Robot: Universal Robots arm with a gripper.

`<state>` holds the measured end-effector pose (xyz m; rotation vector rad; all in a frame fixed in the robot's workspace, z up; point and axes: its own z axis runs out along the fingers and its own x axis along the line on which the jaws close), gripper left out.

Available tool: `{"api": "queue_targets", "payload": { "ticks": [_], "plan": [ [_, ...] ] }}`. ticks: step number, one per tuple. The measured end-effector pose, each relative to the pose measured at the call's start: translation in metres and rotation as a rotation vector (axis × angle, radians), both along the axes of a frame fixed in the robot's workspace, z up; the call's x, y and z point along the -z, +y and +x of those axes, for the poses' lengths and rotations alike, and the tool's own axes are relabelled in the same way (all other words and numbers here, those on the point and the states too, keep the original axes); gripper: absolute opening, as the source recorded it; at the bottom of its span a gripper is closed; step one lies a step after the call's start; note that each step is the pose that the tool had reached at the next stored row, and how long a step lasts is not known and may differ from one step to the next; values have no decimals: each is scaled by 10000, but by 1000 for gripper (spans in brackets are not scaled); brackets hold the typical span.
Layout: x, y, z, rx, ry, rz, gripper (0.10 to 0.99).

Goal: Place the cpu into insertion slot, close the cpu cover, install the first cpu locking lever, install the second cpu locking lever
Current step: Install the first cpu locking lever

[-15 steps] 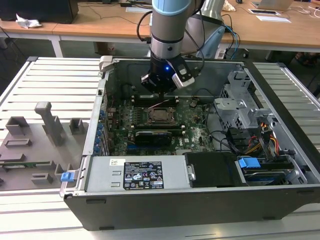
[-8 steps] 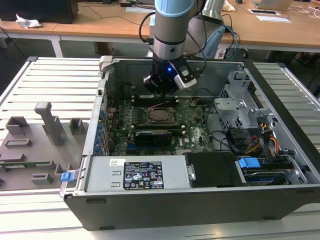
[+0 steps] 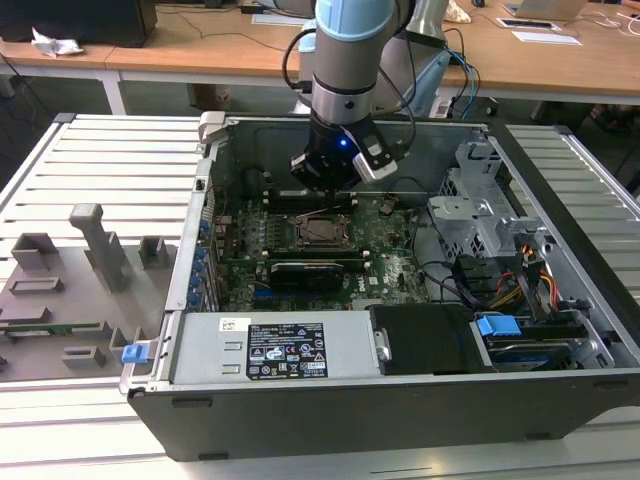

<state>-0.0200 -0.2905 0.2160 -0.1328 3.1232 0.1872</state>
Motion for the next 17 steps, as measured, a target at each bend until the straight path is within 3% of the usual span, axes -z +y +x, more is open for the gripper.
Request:
{"api": "queue_targets", "payload": {
  "ticks": [17],
  "plan": [
    [110,0,25,0,1,-6,106]
  ]
}}
